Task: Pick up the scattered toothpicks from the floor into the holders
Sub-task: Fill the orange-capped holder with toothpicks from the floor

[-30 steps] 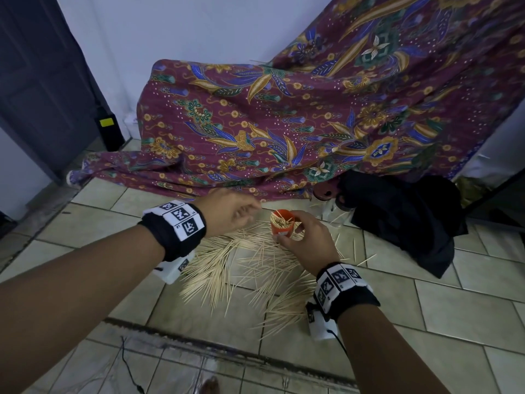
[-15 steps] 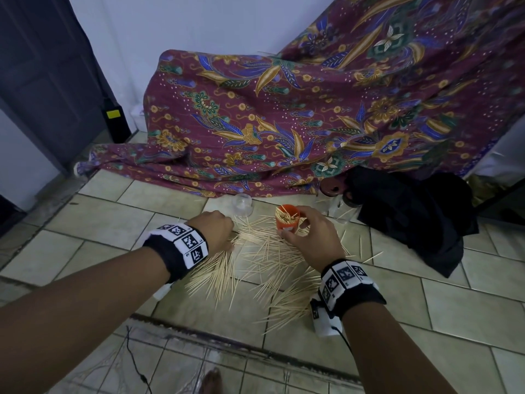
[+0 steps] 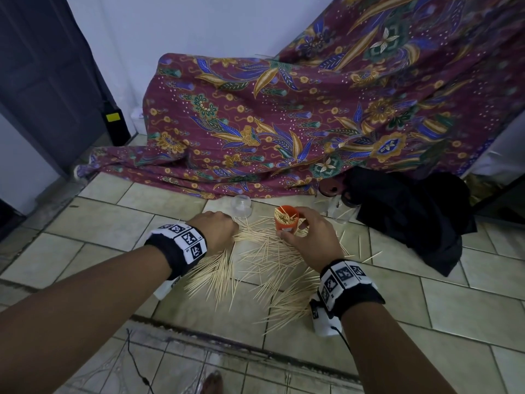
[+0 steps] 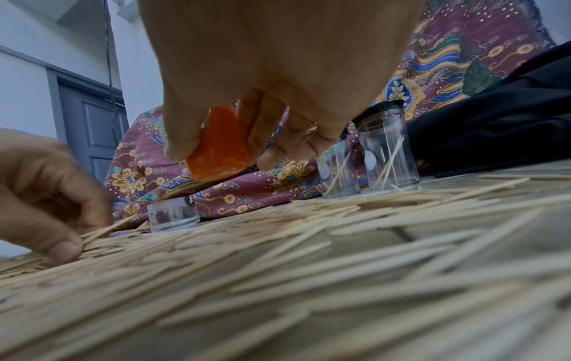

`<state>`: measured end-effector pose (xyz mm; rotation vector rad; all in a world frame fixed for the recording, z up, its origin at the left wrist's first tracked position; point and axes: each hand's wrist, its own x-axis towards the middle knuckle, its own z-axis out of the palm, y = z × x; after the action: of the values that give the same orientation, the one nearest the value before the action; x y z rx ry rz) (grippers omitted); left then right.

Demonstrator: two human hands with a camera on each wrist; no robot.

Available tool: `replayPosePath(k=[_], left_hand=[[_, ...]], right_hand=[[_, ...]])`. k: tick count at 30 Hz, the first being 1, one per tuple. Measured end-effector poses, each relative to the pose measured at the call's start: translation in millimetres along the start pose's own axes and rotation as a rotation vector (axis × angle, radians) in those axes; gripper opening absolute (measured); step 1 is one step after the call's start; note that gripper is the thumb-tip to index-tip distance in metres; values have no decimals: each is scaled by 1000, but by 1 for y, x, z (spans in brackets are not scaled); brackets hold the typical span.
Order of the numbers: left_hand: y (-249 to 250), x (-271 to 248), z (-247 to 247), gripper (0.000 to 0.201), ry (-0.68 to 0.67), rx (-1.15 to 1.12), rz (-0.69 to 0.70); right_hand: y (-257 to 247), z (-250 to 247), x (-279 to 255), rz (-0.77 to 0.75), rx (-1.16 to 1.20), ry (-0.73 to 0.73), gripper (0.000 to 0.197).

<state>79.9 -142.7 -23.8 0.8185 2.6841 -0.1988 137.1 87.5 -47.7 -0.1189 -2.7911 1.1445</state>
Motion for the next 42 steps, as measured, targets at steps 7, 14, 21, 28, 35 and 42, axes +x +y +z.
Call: replayPosePath(k=[7, 14, 21, 28, 35, 42], left_hand=[[-9, 3, -23, 12, 165, -392, 7], [-6, 8, -65, 15, 437, -746, 83], [20, 26, -84, 19, 508, -1107, 197], [39, 43, -64, 5, 383, -1281, 209], [39, 48, -51, 11, 308, -1062, 199], [25, 45, -52, 14, 280, -986, 264]], right_hand=[[0, -1, 0, 0, -6, 6, 53], [1, -1, 0, -5, 11, 17, 54], [-1, -1, 0, -4, 11, 12, 54], [-1, -3, 0, -8, 28, 22, 52], [1, -3, 0, -5, 24, 26, 52], [2, -5, -1, -24, 41, 44, 50]])
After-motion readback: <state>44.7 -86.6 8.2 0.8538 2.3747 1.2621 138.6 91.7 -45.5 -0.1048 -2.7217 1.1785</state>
